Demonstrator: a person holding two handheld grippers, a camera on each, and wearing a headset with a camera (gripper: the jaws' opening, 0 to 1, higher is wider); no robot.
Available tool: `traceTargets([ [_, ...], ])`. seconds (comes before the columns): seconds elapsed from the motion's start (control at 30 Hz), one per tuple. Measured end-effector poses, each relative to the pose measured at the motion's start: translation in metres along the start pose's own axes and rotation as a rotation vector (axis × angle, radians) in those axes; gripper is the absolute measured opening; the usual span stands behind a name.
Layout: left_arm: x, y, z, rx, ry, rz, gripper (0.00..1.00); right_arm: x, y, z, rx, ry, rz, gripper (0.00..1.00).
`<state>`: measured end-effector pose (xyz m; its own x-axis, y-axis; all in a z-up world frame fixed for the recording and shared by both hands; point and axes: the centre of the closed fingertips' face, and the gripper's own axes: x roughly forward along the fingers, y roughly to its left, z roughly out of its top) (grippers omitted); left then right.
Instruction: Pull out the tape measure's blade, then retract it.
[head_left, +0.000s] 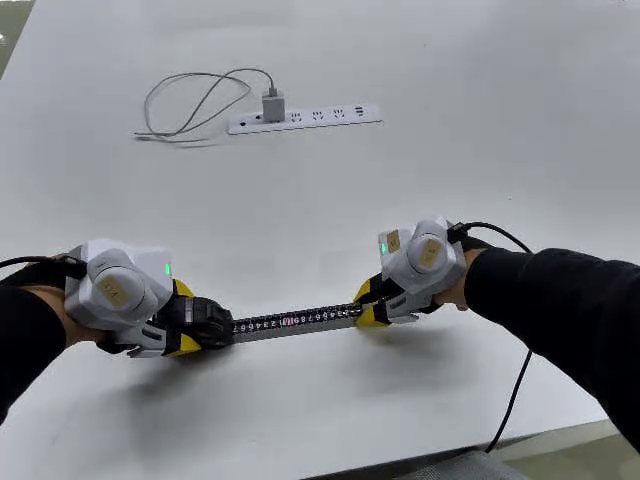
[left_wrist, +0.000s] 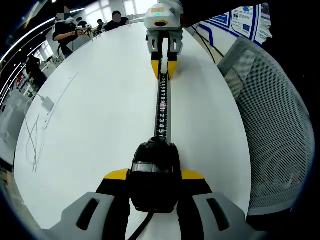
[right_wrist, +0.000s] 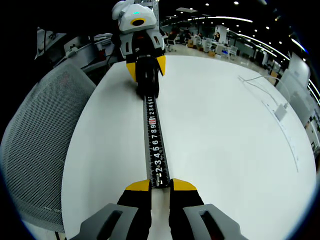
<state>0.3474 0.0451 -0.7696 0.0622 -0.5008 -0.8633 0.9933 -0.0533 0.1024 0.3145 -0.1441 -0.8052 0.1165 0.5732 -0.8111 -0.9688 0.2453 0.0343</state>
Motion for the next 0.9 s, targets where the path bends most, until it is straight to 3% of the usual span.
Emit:
traceTargets([
  [0.9, 0.0, 0.0, 0.0, 0.002, 0.005, 0.0, 0.3, -0.009, -0.002, -0.013, 0.016, 0.016, -0.009, 0.08],
])
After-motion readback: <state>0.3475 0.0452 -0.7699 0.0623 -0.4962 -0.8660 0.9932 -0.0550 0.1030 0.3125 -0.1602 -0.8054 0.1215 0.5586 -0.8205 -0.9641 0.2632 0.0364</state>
